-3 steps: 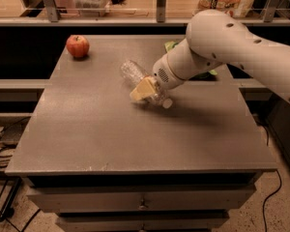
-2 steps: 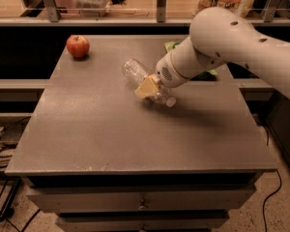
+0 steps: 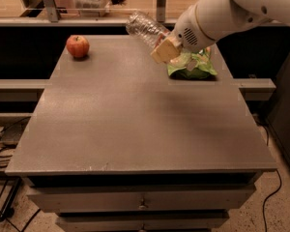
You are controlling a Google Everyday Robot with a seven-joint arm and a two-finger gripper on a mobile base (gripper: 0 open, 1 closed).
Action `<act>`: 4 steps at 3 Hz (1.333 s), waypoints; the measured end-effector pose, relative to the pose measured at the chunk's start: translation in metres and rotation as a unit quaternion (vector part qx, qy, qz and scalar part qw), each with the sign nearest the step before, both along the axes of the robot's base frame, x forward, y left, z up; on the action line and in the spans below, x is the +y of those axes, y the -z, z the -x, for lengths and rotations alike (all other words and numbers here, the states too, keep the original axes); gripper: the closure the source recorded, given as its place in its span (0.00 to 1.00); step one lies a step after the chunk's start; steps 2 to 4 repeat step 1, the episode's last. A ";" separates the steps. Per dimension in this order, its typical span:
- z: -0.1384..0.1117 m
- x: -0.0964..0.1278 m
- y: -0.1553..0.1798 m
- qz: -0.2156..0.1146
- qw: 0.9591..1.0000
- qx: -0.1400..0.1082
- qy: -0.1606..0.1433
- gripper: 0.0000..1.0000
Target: Pick water bottle
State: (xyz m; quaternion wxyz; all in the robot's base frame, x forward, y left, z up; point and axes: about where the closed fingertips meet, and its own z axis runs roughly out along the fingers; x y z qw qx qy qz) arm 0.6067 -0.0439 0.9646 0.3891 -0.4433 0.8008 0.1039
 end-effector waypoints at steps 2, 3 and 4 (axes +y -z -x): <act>0.000 0.000 0.000 -0.001 1.000 0.001 0.001 1.00; 0.000 0.000 0.000 -0.001 1.000 0.001 0.001 1.00; 0.000 0.000 0.000 -0.001 1.000 0.001 0.001 1.00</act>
Offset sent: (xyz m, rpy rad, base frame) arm 0.0000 0.0000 0.0000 0.0000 0.0000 0.0000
